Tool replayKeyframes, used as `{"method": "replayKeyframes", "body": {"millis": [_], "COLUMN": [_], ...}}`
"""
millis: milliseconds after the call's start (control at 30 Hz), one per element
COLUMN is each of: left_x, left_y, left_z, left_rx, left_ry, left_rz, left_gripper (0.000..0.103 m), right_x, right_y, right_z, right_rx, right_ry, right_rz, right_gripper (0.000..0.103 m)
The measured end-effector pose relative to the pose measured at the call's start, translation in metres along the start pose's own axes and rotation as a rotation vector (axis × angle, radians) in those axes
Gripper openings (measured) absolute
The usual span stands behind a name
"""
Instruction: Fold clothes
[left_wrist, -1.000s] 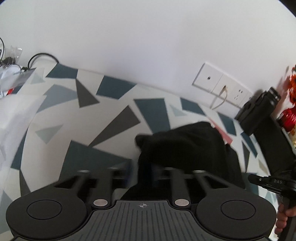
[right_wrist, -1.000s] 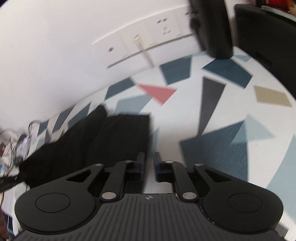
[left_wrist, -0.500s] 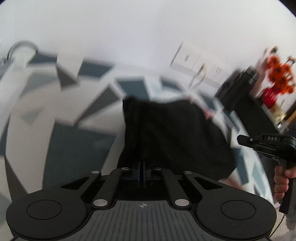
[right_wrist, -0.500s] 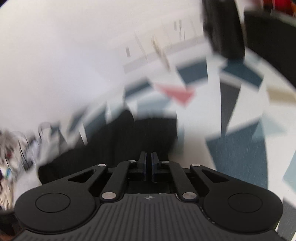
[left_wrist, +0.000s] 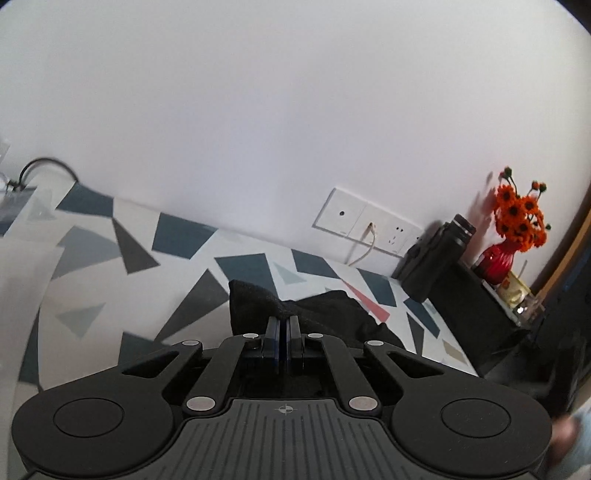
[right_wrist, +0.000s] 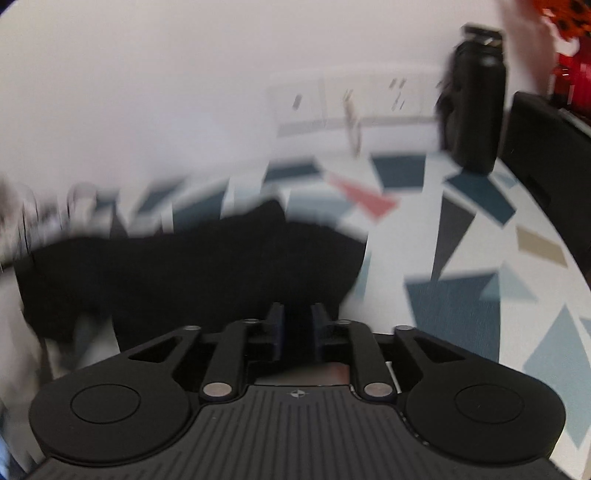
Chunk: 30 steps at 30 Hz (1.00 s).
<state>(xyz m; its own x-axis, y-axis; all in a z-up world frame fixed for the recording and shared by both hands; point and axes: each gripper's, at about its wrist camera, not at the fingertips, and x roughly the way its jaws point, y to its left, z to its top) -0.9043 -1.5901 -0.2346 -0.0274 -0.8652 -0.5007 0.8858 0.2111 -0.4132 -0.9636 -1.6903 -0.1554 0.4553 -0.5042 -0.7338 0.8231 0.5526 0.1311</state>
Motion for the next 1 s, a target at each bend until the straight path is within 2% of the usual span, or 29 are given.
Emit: {"method": "replayKeyframes", "body": {"millis": [33, 133, 267, 467, 500, 567, 600, 633, 700, 767, 867, 933, 1000], "left_x": [-0.002, -0.010, -0.017, -0.026, -0.027, -0.028, -0.028, -0.027, -0.025, -0.021, -0.003, 0.015, 0.026], "left_y": [0.001, 0.000, -0.006, -0.002, 0.000, 0.003, 0.003, 0.004, 0.005, 0.007, 0.018, 0.029, 0.040], "left_z": [0.001, 0.007, 0.015, 0.015, 0.015, 0.014, 0.014, 0.013, 0.011, 0.007, -0.006, -0.021, -0.032], "left_rx": [-0.008, 0.000, 0.030, 0.003, -0.004, -0.016, -0.017, -0.018, -0.019, -0.029, -0.061, -0.087, -0.116], "left_ry": [-0.005, -0.018, -0.030, -0.033, -0.033, -0.031, -0.029, -0.026, -0.017, 0.006, 0.107, 0.181, 0.205], "left_rz": [-0.005, -0.010, -0.001, 0.012, 0.017, 0.025, 0.027, 0.027, 0.026, 0.022, 0.000, 0.017, 0.081], "left_gripper": [0.002, 0.002, 0.002, 0.003, 0.003, 0.003, 0.002, 0.003, 0.003, 0.003, 0.003, 0.003, 0.004], "right_x": [0.004, 0.006, 0.015, 0.036, 0.034, 0.026, 0.021, 0.016, 0.007, -0.006, -0.021, -0.023, -0.020], "right_y": [0.008, 0.035, 0.057, 0.052, 0.047, 0.035, 0.029, 0.025, 0.018, 0.013, 0.007, 0.003, 0.000], "right_z": [-0.009, -0.027, -0.031, -0.019, -0.016, -0.010, -0.007, -0.003, 0.003, 0.009, 0.016, 0.016, 0.016], "right_rx": [-0.039, -0.181, -0.325, -0.287, -0.256, -0.174, -0.130, -0.096, -0.046, 0.000, 0.059, 0.099, 0.119], "right_ry": [0.018, -0.005, -0.054, -0.044, -0.061, -0.107, -0.125, -0.141, -0.197, -0.244, -0.307, -0.309, -0.280], "right_rz": [-0.018, -0.064, -0.083, -0.093, -0.083, -0.038, -0.013, -0.008, -0.012, 0.006, 0.014, 0.014, 0.022], "right_gripper": [0.038, 0.058, 0.062, 0.066, 0.065, 0.044, 0.025, 0.016, 0.010, 0.009, 0.008, 0.008, 0.008]}}
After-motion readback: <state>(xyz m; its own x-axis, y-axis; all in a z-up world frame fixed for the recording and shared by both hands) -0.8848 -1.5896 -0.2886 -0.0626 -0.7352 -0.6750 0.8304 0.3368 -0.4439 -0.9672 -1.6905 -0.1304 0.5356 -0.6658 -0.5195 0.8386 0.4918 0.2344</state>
